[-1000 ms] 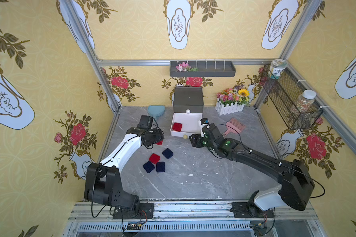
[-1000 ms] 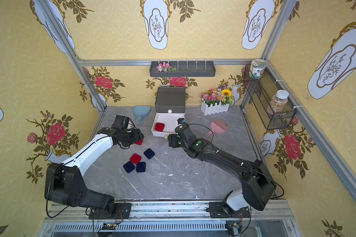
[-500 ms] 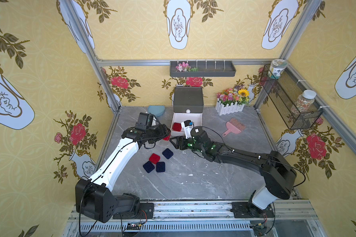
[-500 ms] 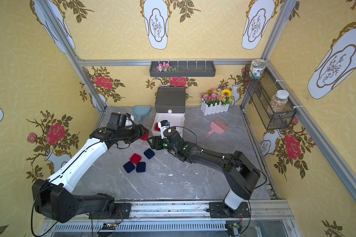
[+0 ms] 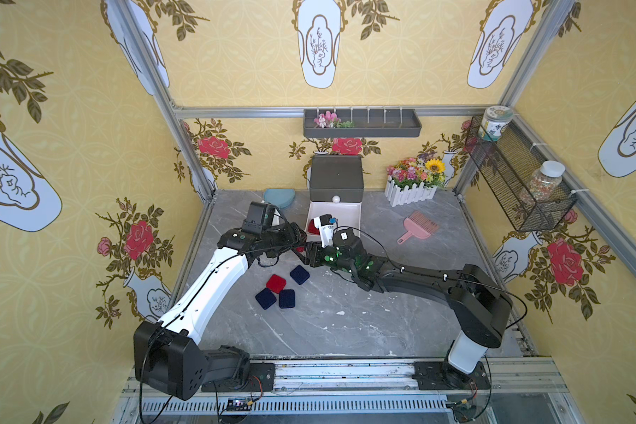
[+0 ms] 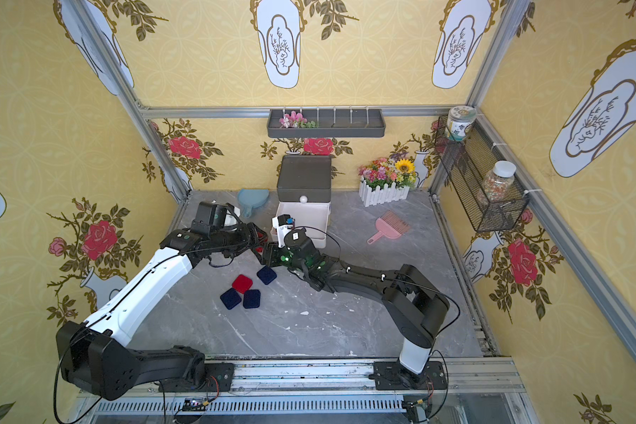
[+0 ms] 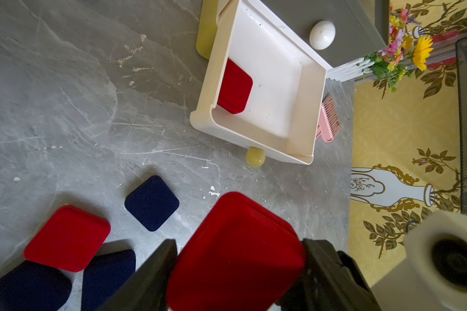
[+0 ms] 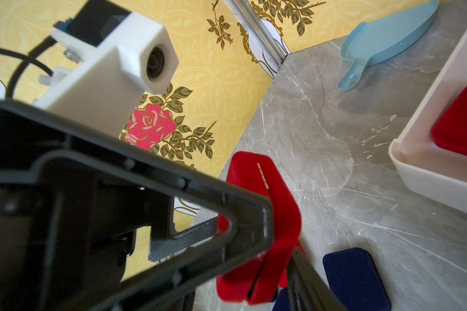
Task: Place the brooch boxes into the drawer by color
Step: Place the brooch box in the drawer.
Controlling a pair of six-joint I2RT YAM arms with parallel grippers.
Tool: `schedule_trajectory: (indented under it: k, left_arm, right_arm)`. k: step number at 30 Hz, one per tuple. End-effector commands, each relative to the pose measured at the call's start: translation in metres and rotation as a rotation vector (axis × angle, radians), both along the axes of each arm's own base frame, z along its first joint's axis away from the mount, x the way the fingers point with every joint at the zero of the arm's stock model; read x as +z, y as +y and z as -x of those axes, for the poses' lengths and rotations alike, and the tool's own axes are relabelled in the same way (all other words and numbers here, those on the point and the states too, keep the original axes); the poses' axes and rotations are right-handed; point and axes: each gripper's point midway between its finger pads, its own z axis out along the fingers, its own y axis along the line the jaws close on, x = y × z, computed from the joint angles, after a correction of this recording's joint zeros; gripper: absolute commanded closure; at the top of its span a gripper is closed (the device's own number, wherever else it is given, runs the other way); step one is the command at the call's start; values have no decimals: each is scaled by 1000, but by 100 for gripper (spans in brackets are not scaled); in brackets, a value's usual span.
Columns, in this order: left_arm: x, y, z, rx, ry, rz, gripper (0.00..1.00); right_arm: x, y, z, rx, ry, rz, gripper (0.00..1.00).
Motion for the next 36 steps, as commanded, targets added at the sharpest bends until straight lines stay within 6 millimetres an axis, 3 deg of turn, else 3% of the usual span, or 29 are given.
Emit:
schedule_trajectory:
  k: [1, 6, 10, 12, 19, 25, 28, 32, 36]
  left_arm:
    - [-1, -1, 0, -3, -4, 5, 26]
    - [-1, 0, 0, 1, -9, 2, 23]
    - [-1, 3, -2, 15, -20, -11, 13]
    - [0, 8, -4, 37, -37, -31, 2]
    - [20, 49, -10, 202, -156, -159, 0]
    - [39, 86, -7, 315, -228, -140, 0]
    - [44, 94, -5, 319, -255, -114, 0]
    - [32, 97, -3, 301, -240, -132, 0]
    - [14, 92, -1, 275, -207, -128, 0]
  right_arm:
    - [15, 6, -4, -1, -24, -65, 56]
    - [14, 4, -4, -9, -22, -72, 74]
    - [14, 1, -3, -14, -23, -67, 77]
    - [14, -2, -1, -15, -23, -62, 79]
    - [14, -28, -9, -67, -28, 18, 79]
    - [7, -84, -41, -143, 63, 61, 81]
    - [8, -108, -59, -180, 76, 112, 81]
    - [6, -126, -90, -198, 128, 187, 81]
    - [-7, -130, -110, -210, 175, 220, 81]
